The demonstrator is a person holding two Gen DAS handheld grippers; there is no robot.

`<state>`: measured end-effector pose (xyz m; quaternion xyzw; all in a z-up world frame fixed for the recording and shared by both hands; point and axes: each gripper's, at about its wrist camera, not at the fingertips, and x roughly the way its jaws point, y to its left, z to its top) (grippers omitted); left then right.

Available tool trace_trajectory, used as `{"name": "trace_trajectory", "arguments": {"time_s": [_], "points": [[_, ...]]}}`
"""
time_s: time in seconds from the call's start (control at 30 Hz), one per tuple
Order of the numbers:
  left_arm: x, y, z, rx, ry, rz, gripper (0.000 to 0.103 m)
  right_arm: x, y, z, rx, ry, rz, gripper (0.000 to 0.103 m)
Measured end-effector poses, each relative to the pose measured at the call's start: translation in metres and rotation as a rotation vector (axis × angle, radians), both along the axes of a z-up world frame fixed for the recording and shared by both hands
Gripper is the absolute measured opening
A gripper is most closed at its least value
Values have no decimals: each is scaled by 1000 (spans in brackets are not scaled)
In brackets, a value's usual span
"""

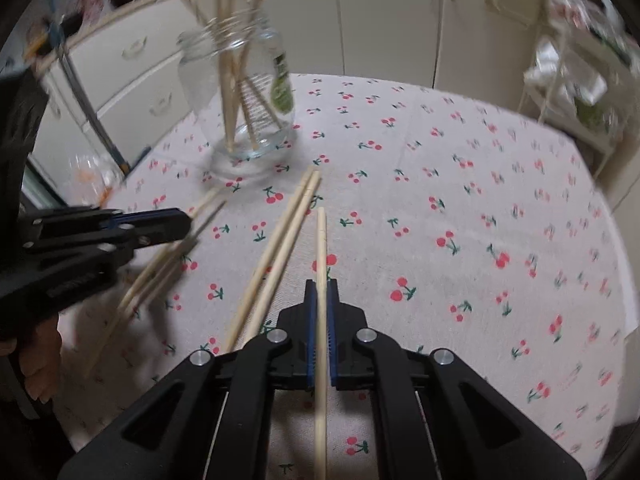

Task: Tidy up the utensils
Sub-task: 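Close the left gripper on one chopstick while the right gripper closes on another, then lower another chopstick into the jar with the left gripper while the right gripper holds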

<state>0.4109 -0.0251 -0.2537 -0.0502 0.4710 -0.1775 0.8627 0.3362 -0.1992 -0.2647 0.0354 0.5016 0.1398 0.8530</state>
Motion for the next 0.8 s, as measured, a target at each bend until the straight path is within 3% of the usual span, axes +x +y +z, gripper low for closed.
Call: {"name": "trace_trajectory", "arguments": {"time_s": [0.13, 0.27, 0.53, 0.63, 0.8], "points": [[-13, 29, 54, -158, -200, 19, 4, 2, -19, -5, 162, 46, -62, 6], [-9, 51, 109, -263, -425, 115, 4, 2, -36, -12, 310, 67, -123, 6], [18, 42, 161, -324, -754, 346, 4, -1, -43, -15, 401, 44, -161, 6], [28, 29, 166, -306, -828, 394, 4, -1, -47, -15, 426, 40, -169, 6], [54, 14, 157, -280, -850, 428, 4, -2, -51, -16, 459, 33, -174, 6]]}}
